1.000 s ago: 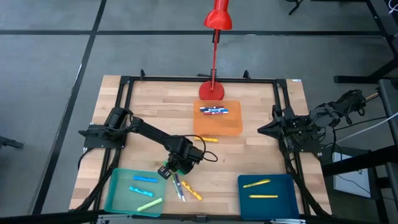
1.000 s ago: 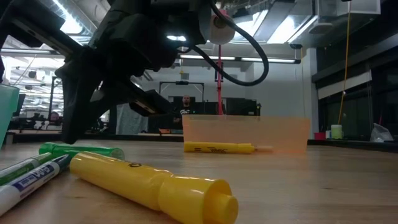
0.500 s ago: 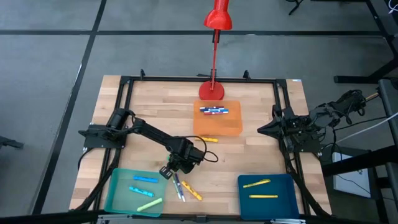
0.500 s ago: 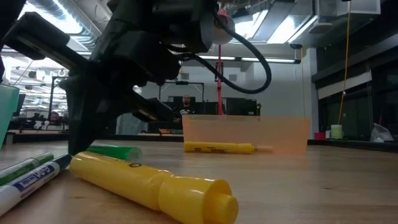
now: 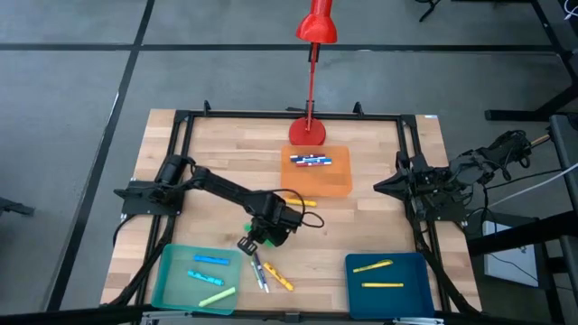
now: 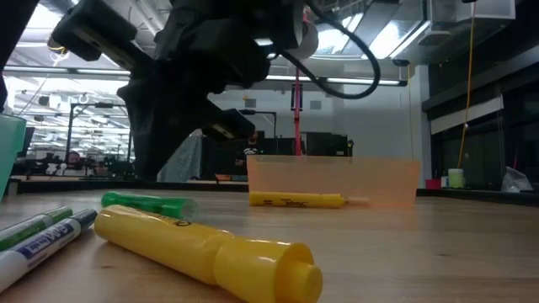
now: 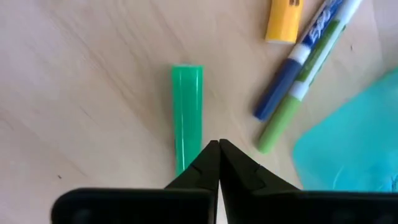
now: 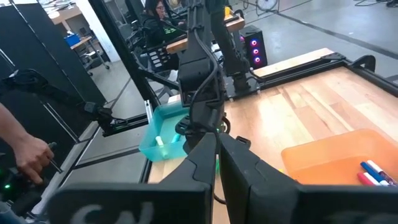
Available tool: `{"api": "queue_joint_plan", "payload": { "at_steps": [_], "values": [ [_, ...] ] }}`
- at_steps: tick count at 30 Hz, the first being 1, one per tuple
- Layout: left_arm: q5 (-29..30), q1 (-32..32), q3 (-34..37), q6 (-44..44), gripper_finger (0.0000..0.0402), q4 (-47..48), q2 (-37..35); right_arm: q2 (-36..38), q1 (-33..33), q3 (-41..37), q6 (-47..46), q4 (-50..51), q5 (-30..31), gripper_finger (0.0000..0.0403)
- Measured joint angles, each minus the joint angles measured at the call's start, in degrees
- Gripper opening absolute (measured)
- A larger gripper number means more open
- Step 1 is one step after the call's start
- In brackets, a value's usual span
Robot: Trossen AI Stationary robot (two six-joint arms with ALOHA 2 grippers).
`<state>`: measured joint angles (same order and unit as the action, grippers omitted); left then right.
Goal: Pick & Place Markers
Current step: Put the green highlighter pen into the green bin
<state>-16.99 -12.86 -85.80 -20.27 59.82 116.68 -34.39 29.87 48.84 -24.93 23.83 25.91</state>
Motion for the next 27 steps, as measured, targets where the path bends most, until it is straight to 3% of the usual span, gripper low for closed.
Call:
{"api": "queue_joint_plan", "payload": {
  "at_steps": [4, 8, 17, 22, 27],
  "values": [
    [-1.30, 0.29, 0.03, 1.40, 0.0029, 0.20, 0.00, 0.00, 0.00, 0.00, -0.22, 0.02, 0.02, 0.0020],
    [-0.95, -0.39, 0.03, 3.37, 0.0082, 0.35, 0.00, 0.00, 0.00, 0.00, -0.06, 0.02, 0.02, 0.0020],
    [6.79, -4.54, 0.44, 5.33, 0.0196, -3.43, 0.71, 0.00, 0.00, 0.00, -0.04, 0.02, 0.02, 0.0020],
    [8.18, -6.86, 0.51, 5.77, 0.0220, -3.03, 2.70, 0.00, 0.00, 0.00, 0.04, 0.04, 0.01, 0.0020],
    [10.43, -7.89, 0.20, 7.76, 0.0217, -2.67, 4.23, 0.00, 0.00, 0.00, -0.07, 0.04, 0.00, 0.0020]
  ]
}}
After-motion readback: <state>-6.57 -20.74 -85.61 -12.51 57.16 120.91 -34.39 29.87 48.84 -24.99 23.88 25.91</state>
